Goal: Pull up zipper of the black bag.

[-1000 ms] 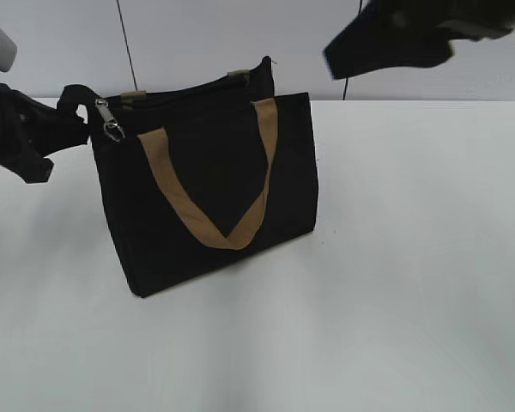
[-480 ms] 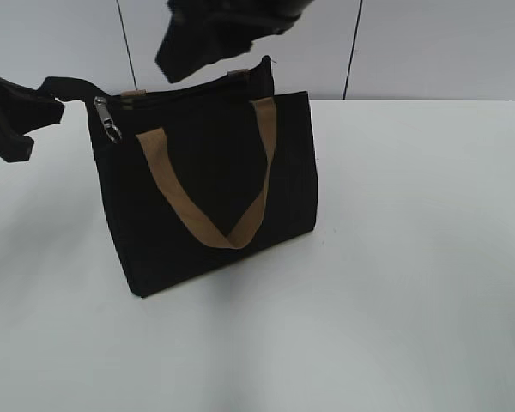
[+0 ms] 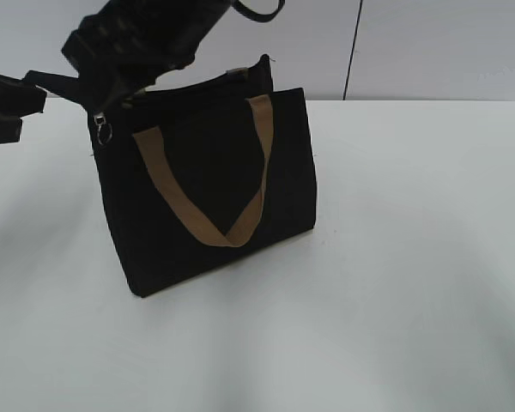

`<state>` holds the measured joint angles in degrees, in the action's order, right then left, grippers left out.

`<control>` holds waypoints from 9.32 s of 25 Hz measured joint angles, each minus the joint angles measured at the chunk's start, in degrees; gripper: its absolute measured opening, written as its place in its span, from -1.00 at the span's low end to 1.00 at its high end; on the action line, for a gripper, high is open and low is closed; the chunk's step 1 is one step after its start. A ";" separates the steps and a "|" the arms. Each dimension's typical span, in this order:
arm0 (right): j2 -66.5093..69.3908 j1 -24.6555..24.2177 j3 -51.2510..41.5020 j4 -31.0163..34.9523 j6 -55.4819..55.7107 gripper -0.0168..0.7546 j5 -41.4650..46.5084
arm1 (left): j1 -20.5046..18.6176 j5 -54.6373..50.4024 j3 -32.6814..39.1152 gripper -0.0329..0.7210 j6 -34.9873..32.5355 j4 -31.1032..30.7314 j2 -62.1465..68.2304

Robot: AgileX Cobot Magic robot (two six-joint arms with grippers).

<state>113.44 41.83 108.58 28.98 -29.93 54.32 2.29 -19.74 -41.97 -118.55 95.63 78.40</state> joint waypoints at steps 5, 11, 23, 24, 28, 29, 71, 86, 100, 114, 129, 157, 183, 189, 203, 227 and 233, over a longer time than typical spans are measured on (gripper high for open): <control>2.14 0.00 0.16 4.20 0.19 -0.25 0.92 | 0.17 -0.86 0.00 -0.73 6.24 -6.26 -2.13; 4.28 0.00 0.21 7.55 2.17 -0.26 -0.43 | 0.17 -5.17 0.00 -0.73 12.50 -11.96 -3.32; 5.87 0.00 0.21 -0.19 7.17 -0.28 -3.68 | 0.17 -6.17 0.00 -0.74 14.11 -13.74 -4.34; 6.06 0.00 0.21 -0.24 7.36 -0.29 -3.68 | 0.17 -6.22 0.00 -0.74 14.16 -13.74 -4.33; 6.91 0.00 0.21 -0.24 7.65 -0.31 -3.80 | 0.17 -7.01 0.00 -0.74 14.27 -13.85 -4.38; 7.17 0.00 0.21 -0.29 7.72 -0.33 -3.94 | 0.17 -7.53 0.00 -0.74 14.27 -13.90 -4.39; 10.24 -0.05 0.26 2.28 4.79 -0.82 -8.21 | 0.17 -10.45 0.00 -0.74 14.27 -13.91 -5.53; 6.31 -1.87 0.26 -2.89 5.08 -0.83 -1.89 | 0.17 -7.73 0.00 -0.74 31.24 -31.02 -5.53; 5.68 -3.49 0.26 -2.72 6.37 -0.83 3.74 | 0.27 -11.82 0.00 -0.74 49.06 -47.28 -5.53; 5.11 -8.29 0.26 -4.92 6.55 -0.85 4.44 | 0.27 -11.93 0.00 -0.74 57.50 -53.09 -5.57; 3.71 -19.43 0.26 -12.24 6.66 -1.00 6.69 | 0.28 -11.69 0.00 -0.74 57.76 -53.18 -5.57; -13.47 -26.00 0.26 -28.12 12.46 0.21 14.81 | 0.28 -24.89 -20.21 0.48 105.34 -88.21 -5.45; -68.68 -36.71 -54.84 -21.17 16.62 0.21 10.78 | 0.23 -39.88 2.61 0.44 114.88 -90.18 -46.18; -80.17 -36.71 -73.03 -20.71 16.74 0.21 8.18 | 0.23 -42.01 9.28 0.44 114.95 -89.43 -55.92; -102.36 -36.71 -81.55 -20.71 16.82 0.21 7.65 | 0.23 -41.47 10.95 0.44 114.95 -89.47 -70.71; -113.88 -36.71 -81.79 -19.81 18.12 0.21 8.26 | 0.23 -41.49 11.02 0.44 114.95 -89.71 -78.72; -113.88 -39.36 -81.79 -19.63 18.12 0.21 8.26 | 0.23 -41.49 11.02 0.42 114.95 -89.71 -78.72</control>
<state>-0.44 2.47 26.78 9.34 -11.81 62.58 2.52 -61.23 -30.95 -3.61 5.93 -0.33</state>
